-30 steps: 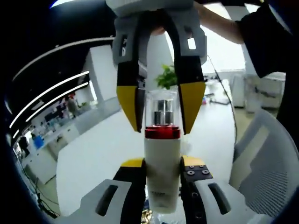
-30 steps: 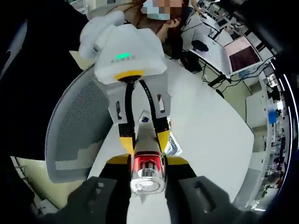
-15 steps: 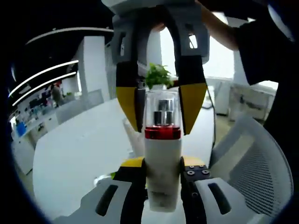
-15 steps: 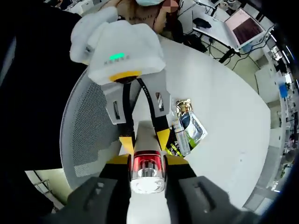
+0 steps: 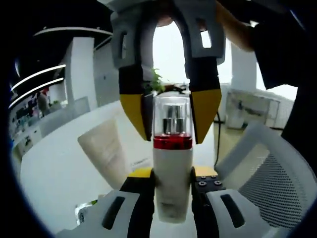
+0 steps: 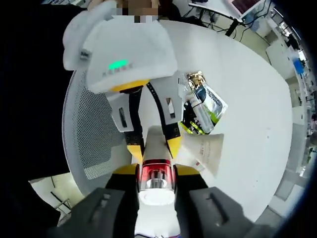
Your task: Arrange the skincare products in the storage area until every visible bottle or jar stands upright without overlapping.
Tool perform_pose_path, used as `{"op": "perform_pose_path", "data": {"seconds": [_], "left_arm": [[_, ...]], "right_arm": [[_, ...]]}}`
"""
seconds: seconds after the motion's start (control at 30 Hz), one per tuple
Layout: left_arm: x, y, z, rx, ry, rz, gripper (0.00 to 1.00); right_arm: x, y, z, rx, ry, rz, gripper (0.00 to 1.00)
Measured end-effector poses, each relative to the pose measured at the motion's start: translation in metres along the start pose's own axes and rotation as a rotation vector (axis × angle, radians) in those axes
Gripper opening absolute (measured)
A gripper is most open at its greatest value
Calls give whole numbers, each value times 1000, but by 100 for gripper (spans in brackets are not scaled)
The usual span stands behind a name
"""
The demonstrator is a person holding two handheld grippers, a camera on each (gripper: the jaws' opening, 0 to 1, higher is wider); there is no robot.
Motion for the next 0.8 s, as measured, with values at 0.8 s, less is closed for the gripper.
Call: {"op": "perform_pose_path", "data": {"seconds": [0.8], "left_arm": [[3, 40, -24, 22, -7, -69, 23]], "right_arm": [[-6, 27, 3, 23, 31, 53, 1]]}}
Point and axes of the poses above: the point that each gripper's makers call its tool centre point, and the gripper's own axes: y roughly forward along the fingers, x roughly to its right, z roughly out of its top, the point moved 8 cm from there along -y, roughly backward along the fingers, and after that the axes turned 10 degrees about -x, right-handed, at the moved point
